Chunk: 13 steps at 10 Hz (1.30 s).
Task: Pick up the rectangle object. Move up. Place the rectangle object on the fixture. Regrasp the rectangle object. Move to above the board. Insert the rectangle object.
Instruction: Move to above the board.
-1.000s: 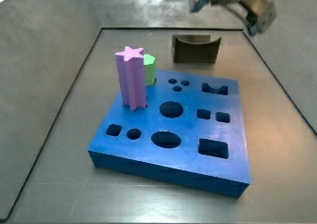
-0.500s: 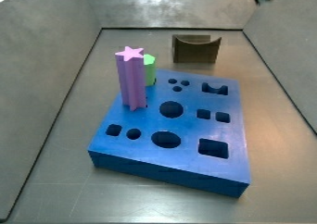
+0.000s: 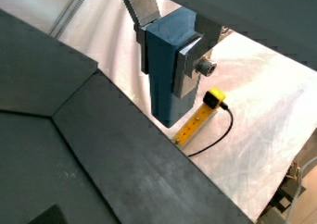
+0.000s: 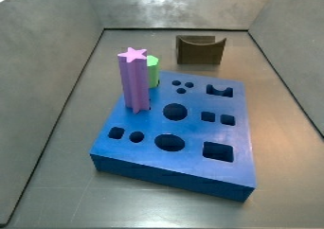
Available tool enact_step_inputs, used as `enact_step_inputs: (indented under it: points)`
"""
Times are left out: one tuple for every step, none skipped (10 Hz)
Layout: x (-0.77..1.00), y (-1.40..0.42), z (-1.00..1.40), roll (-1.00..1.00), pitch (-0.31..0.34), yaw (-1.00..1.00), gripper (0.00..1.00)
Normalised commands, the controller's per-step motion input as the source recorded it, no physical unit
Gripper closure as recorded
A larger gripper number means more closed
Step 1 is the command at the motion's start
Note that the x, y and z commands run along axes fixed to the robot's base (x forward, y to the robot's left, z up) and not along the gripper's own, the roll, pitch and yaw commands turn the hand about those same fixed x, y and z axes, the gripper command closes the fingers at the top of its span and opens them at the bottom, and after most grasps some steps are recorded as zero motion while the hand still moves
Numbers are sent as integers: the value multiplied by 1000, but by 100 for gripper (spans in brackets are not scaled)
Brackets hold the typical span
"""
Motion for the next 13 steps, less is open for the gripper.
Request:
enact_step_inputs:
  points:
    - [-47,-21,1000,-67,282,141,100]
    - [-38,-22,1000,-65,269,157,100]
    - [-12,-31,973,-61,224,183,100]
    - [2,-31,863,-57,195,191,100]
    - [13,-32,645,-59,156,190,100]
    - [13,-27,430,-65,112,179,100]
    - [15,-28,272,-69,84,165,100]
    - [14,-26,168,-66,71,153,100]
    - [-474,-1000,-650,-1000,23,-122,100]
    - [-476,-1000,-646,-1000,10,-121,100]
    - [-491,-1000,-658,-1000,6,-116,100]
    - [-499,-1000,-661,-1000,9,-114,100]
    - [-514,-1000,-654,-1000,9,-111,100]
